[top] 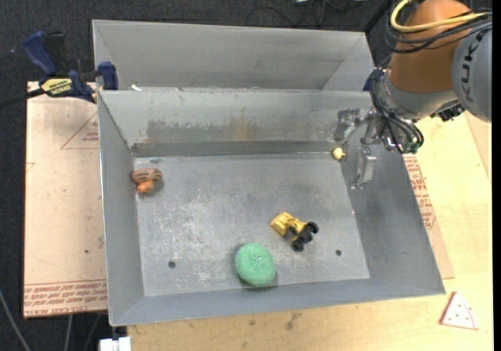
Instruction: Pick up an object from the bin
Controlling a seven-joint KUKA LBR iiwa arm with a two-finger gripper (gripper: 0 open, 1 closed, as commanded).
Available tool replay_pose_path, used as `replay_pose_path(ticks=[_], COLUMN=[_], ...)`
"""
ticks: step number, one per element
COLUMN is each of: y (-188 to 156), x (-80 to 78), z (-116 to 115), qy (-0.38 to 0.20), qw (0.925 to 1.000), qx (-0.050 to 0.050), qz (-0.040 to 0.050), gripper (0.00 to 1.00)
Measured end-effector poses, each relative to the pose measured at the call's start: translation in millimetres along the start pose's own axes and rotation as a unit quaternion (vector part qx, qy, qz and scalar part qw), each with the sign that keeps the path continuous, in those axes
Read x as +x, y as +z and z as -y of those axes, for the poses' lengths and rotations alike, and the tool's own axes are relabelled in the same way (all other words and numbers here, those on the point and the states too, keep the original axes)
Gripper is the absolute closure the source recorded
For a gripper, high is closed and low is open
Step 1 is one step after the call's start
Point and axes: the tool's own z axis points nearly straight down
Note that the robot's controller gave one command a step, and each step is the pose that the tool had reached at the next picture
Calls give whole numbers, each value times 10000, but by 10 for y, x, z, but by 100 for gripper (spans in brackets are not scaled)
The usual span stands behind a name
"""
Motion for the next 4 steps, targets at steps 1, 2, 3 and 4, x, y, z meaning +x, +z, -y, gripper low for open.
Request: replay_pose_path(ticks=[1, 2, 3, 4], y=[-54, 115, 490, 747], x=[-16, -5, 475, 671], z=[-3, -101, -233, -488], qy=[-9, -309, -1002, -1544], qw=[10000, 9995, 9950, 9880], qx=[6, 23, -1, 10], qz=[40, 76, 38, 2], gripper=[0, 0, 0, 0])
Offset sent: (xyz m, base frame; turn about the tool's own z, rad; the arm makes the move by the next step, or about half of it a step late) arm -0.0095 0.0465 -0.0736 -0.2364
